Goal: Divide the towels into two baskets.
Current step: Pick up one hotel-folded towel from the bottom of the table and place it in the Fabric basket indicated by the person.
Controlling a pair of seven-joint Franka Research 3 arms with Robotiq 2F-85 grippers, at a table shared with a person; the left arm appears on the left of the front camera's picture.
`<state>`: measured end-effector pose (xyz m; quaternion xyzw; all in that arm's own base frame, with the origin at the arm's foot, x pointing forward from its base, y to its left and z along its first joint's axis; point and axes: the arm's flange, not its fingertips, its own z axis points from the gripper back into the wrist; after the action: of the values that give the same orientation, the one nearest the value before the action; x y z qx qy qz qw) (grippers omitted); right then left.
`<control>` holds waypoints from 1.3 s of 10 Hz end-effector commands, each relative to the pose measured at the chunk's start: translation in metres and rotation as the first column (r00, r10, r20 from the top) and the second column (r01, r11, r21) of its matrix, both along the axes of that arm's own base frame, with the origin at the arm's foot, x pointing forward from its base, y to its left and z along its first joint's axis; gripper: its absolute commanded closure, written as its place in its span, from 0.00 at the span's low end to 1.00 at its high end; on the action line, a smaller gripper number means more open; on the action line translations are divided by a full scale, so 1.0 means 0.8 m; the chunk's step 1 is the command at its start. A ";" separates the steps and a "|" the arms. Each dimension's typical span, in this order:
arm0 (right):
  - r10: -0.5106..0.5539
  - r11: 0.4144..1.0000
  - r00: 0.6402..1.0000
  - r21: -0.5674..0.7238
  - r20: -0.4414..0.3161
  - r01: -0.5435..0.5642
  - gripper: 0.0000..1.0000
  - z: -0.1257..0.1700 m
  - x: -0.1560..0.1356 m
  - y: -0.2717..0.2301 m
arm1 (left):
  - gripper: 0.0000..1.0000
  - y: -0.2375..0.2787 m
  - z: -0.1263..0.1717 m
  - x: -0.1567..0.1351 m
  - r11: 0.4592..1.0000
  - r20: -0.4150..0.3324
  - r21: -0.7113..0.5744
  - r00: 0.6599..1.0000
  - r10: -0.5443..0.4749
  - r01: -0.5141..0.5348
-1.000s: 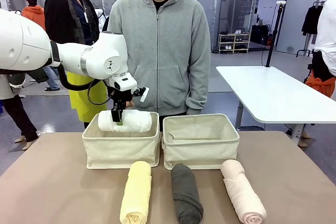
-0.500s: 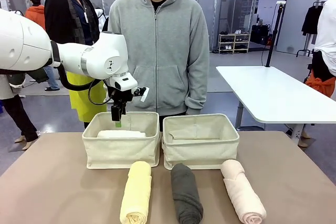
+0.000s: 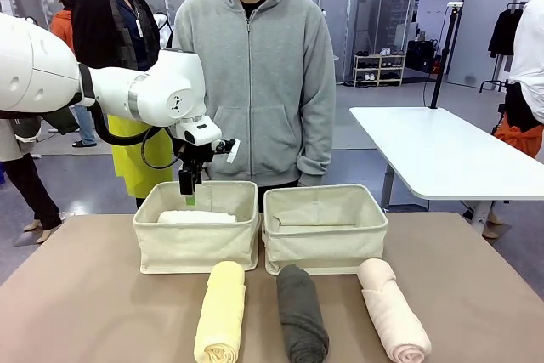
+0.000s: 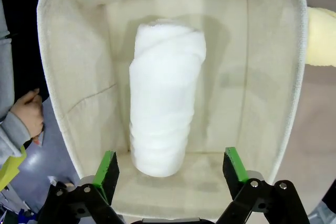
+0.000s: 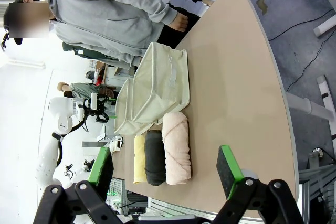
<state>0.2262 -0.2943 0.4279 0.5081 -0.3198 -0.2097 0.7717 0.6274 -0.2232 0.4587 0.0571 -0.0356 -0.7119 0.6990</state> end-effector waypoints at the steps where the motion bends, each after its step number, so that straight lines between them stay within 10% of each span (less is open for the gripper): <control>1: -0.005 1.000 1.000 0.008 0.013 0.005 0.00 0.002 -0.003 0.001 | 0.00 0.000 -0.004 0.003 1.000 -0.002 0.003 1.000 -0.013 0.013; 7: -0.005 1.000 1.000 0.008 0.013 0.005 0.00 0.002 -0.003 0.001 | 0.00 -0.004 -0.006 0.000 1.000 -0.007 -0.001 1.000 -0.006 0.006; 9: -0.005 1.000 1.000 0.008 0.013 0.005 0.00 0.002 -0.003 0.001 | 0.00 0.035 0.056 -0.027 0.980 -0.034 -0.130 0.989 0.145 -0.149; 13: -0.005 1.000 1.000 0.008 0.013 0.005 0.00 0.002 -0.003 0.001 | 0.00 0.150 0.082 -0.141 0.822 -0.378 -0.385 0.885 0.274 -0.419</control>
<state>0.2259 -0.2945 0.4279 0.5081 -0.3201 -0.2100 0.7715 0.5471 -0.1308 0.5346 -0.1622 -0.0744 -0.5721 0.8006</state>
